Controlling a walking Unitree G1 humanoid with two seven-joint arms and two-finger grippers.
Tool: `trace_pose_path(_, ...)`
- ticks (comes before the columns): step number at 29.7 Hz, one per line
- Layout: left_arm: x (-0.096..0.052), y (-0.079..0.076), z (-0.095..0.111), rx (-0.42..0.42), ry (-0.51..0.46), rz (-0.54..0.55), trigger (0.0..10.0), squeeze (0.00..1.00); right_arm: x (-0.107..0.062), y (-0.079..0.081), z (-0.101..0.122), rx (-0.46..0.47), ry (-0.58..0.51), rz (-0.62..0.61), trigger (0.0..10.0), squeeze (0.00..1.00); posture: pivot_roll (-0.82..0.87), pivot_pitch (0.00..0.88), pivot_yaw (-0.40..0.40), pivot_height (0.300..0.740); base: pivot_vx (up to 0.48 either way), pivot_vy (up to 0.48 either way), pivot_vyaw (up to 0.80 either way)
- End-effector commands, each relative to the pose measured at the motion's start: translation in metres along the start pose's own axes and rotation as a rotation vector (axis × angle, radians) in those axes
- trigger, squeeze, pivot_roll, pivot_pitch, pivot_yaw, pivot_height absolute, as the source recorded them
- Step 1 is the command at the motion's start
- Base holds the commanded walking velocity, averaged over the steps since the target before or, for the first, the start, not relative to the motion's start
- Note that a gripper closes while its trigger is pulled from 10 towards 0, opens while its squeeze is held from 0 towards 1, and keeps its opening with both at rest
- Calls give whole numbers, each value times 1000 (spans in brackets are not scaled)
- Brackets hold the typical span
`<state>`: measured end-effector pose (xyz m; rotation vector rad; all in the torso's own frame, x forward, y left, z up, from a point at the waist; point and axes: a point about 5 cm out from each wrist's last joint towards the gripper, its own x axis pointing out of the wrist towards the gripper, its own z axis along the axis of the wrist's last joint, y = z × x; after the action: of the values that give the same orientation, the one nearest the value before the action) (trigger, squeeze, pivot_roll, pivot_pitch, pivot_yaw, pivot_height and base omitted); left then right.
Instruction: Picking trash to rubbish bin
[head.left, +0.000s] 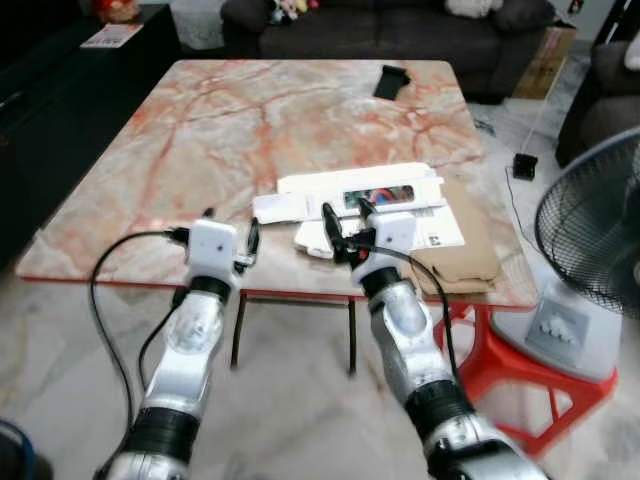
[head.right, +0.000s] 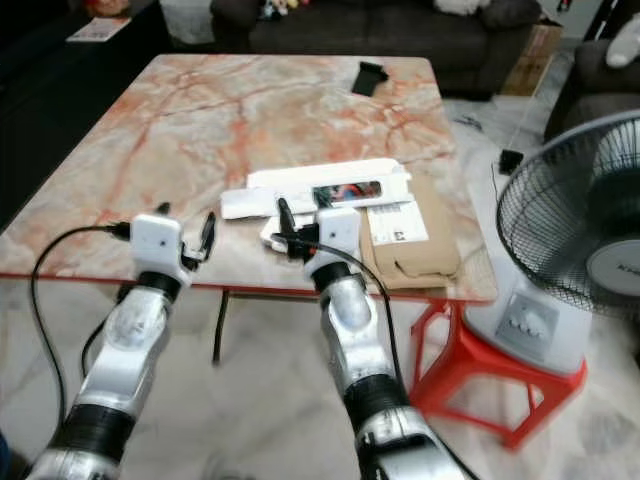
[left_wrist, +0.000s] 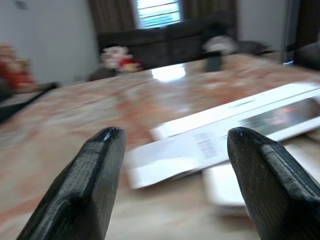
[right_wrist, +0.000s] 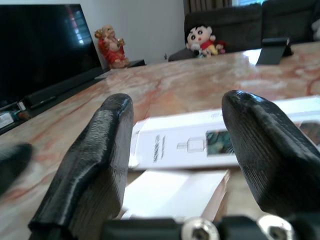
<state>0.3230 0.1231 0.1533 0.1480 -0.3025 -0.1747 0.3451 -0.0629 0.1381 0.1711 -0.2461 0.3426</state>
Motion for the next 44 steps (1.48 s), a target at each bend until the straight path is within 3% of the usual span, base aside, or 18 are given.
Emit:
trace_pose_path(1, -2, 9, -1, 13, 9, 8, 10000, 0, 5, 11, 3, 20, -9, 29, 10000, 0, 104, 137, 2, 740, 311, 0, 0)
trace_pose_path(16, -4, 5, -3, 13, 26, -43, 10000, 0, 5, 12, 4, 16, -18, 33, 10000, 0, 107, 146, 6, 740, 290, 0, -160)
trace_pose_path(26, -4, 2, -4, 109, 35, -121, 10000, 0, 4, 13, 3, 19, -15, 35, 10000, 0, 109, 150, 8, 740, 75, 0, 0)
trace_pose_path(27, -4, 2, -4, 122, 34, -129, 10000, 129, 4, 13, 3, 20, -15, 35, 10000, 0, 110, 151, 9, 740, 0, 0, 0)
trace_pose_path(28, -4, 2, -4, 122, 34, -129, 10000, 129, 4, 13, 3, 20, -15, 35, 10000, 0, 110, 151, 9, 740, 0, 0, 0)
trace_pose_path(29, -4, 1, -4, 131, 35, -139, 10000, 1000, 4, 13, 3, 20, -15, 34, 10000, 0, 109, 151, 9, 740, 0, 0, 0)
trace_pose_path(31, -4, 1, -4, 173, 40, -177, 10000, 1000, 4, 14, 3, 21, -15, 34, 10000, 0, 108, 151, 11, 740, 0, 0, 0)
trace_pose_path(33, -3, -1, -4, 292, 47, -245, 10000, 1000, 3, 13, 2, 22, -13, 34, 10000, 0, 109, 150, 13, 740, 0, 0, 0)
trace_pose_path(35, -3, -2, -4, 340, 46, -268, 10000, 1000, 3, 13, 2, 22, -13, 34, 10000, 0, 108, 150, 14, 740, 0, 0, 0)
trace_pose_path(36, -2, -4, -5, 426, 50, -310, 10000, 1000, 3, 13, 2, 23, -12, 33, 10000, 0, 108, 149, 15, 740, 0, 0, 0)
trace_pose_path(37, -2, -4, -5, 426, 50, -310, 10000, 1000, 3, 13, 2, 23, -12, 33, 10000, 0, 108, 149, 15, 740, 0, 0, 0)
trace_pose_path(38, -1, -5, -10, 572, 79, -365, 10000, 0, 2, 14, 2, 24, -12, 34, 10000, 0, 106, 146, 16, 740, 0, 0, 0)
trace_pose_path(44, 3, -6, -17, 693, 117, -406, 10000, 0, 2, 14, 2, 25, -13, 33, 10000, 0, 98, 143, 17, 740, 0, 0, 0)
